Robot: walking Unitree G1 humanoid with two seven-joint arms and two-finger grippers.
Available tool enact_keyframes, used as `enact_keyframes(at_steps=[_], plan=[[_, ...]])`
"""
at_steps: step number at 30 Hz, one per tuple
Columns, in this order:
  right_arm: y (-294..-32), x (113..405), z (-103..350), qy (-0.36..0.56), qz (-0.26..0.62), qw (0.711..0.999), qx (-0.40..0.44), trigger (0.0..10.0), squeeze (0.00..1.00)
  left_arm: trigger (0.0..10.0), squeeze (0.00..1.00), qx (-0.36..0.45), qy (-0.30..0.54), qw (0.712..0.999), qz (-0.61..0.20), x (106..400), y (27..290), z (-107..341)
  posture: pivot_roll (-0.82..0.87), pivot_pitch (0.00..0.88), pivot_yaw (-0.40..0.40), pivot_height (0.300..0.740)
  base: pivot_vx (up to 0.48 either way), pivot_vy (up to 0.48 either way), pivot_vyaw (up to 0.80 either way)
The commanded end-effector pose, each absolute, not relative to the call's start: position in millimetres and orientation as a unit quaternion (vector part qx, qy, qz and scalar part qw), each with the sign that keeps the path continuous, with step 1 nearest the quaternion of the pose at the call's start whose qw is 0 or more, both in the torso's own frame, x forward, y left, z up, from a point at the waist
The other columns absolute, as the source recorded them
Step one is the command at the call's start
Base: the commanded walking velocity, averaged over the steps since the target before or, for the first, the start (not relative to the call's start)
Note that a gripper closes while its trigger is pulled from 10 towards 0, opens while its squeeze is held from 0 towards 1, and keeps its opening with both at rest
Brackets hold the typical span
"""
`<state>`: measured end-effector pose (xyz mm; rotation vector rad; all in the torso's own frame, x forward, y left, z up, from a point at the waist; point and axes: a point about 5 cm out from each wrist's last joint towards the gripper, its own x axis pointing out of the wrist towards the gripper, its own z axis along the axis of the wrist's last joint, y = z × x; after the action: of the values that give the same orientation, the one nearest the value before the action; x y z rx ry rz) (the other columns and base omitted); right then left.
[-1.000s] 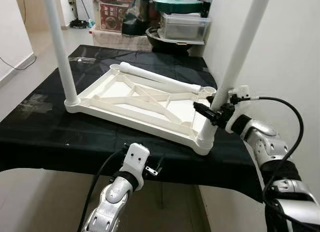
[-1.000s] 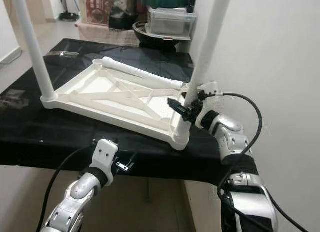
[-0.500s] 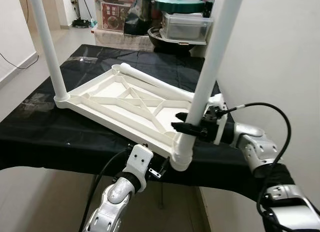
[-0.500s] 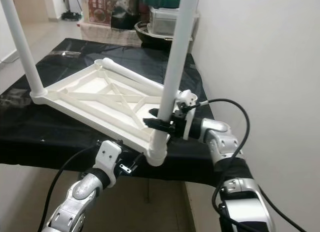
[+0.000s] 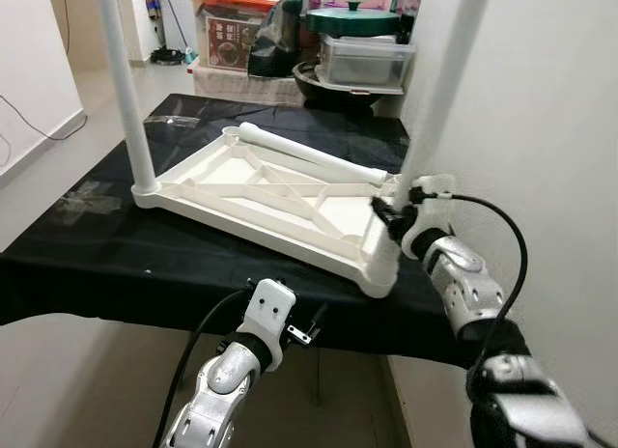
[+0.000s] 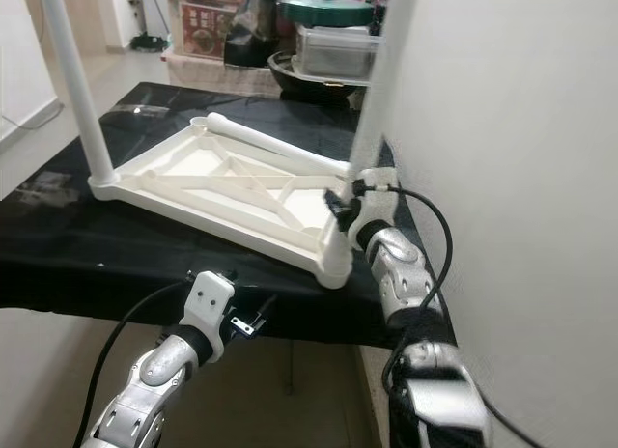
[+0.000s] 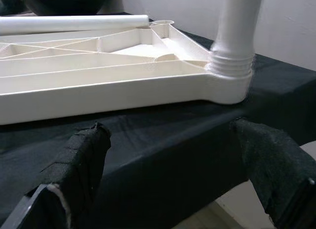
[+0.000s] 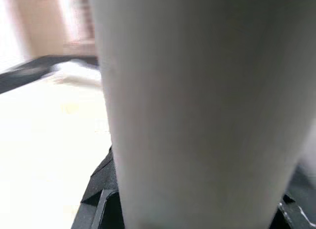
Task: Building children table
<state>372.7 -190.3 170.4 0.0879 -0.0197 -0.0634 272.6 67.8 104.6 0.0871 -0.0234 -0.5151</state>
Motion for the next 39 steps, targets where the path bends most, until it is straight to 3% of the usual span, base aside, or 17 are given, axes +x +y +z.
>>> enact_keyframes(at_steps=[1,2,3,10,11,15,16,17,18,23,24,26,30,31,33,35,39], plan=[[-207,356,150,0.027,-0.154,0.986,0.065,0.0,0.0,10.0,0.0,0.044,-0.013,0.964,-0.262,273,65,104,0.15,0.0,-0.094,0.74,0.0,0.0,0.0],[-207,356,150,0.027,-0.154,0.986,0.065,0.0,0.0,10.0,0.0,0.044,-0.013,0.964,-0.262,273,65,104,0.15,0.0,-0.094,0.74,0.0,0.0,0.0],[-189,345,145,0.032,-0.211,0.972,0.1,0.0,0.0,10.0,0.0,0.048,-0.018,0.963,-0.266,272,64,106,0.15,0.0,-0.094,0.74,0.0,0.0,0.0],[-151,347,140,0.033,-0.223,0.965,0.135,0.0,0.0,10.0,0.0,0.05,-0.022,0.962,-0.267,271,63,107,0.15,0.0,-0.098,0.74,0.0,0.0,0.0],[-140,348,142,0.021,-0.197,0.97,0.141,10.0,0.0,10.0,0.0,0.05,-0.023,0.962,-0.267,271,63,107,0.15,0.0,-0.099,0.74,0.0,0.0,0.0],[-130,347,145,-0.003,-0.167,0.977,0.131,10.0,0.0,10.0,0.0,0.05,-0.024,0.962,-0.267,270,63,107,0.15,0.0,-0.1,0.74,0.0,0.0,0.0],[-130,346,146,-0.019,-0.146,0.982,0.115,10.0,0.51,10.0,0.0,0.05,-0.027,0.962,-0.269,270,63,108,0.15,0.0,-0.1,0.74,0.0,0.0,0.0],[-130,346,146,-0.019,-0.146,0.982,0.115,10.0,0.51,10.0,0.0,0.05,-0.027,0.962,-0.269,270,63,108,0.15,0.0,-0.1,0.74,0.0,0.0,0.0],[-133,342,144,-0.025,-0.132,0.986,0.097,10.0,1.0,10.0,0.0,0.051,-0.032,0.96,-0.273,269,62,110,0.15,0.0,-0.1,0.74,0.0,0.0,0.0],[-141,336,140,-0.03,-0.105,0.991,0.079,10.0,1.0,10.0,0.0,0.054,-0.043,0.956,-0.284,266,60,114,0.15,0.0,-0.092,0.74,0.0,0.0,0.0],[-146,334,135,-0.027,-0.078,0.993,0.08,10.0,0.0,10.0,0.0,0.058,-0.053,0.953,-0.292,264,59,118,0.14,0.0,-0.092,0.74,0.0,0.0,0.0],[-162,333,124,-0.008,0.002,0.998,0.067,10.0,0.0,10.0,0.0,0.062,-0.078,0.948,-0.303,257,60,132,0.14,0.0,-0.09,0.74,0.0,0.0,0.0],[-168,334,121,-0.001,0.023,0.998,0.062,10.0,0.0,10.0,0.0,0.062,-0.086,0.946,-0.306,254,60,137,0.14,0.0,-0.09,0.74,0.0,0.0,0.0],[-176,338,119,0.012,0.075,0.996,0.05,10.0,0.0,10.0,0.0,0.06,-0.1,0.944,-0.31,249,61,147,0.15,0.0,-0.086,0.74,0.0,0.0,0.0],[-176,338,119,0.012,0.075,0.996,0.05,10.0,0.0,10.0,0.0,0.06,-0.1,0.944,-0.31,249,61,147,0.15,0.0,-0.086,0.74,0.0,0.0,0.0],[-175,345,124,0.026,0.168,0.985,0.034,10.0,0.0,10.0,0.0,0.05,-0.105,0.945,-0.306,242,64,154,0.15,0.0,-0.084,0.74,0.0,0.0,0.0],[-172,348,129,0.036,0.236,0.971,0.026,10.0,0.0,10.0,0.0,0.048,-0.1,0.946,-0.306,237,65,153,0.16,0.0,-0.085,0.74,0.0,0.0,0.0]])
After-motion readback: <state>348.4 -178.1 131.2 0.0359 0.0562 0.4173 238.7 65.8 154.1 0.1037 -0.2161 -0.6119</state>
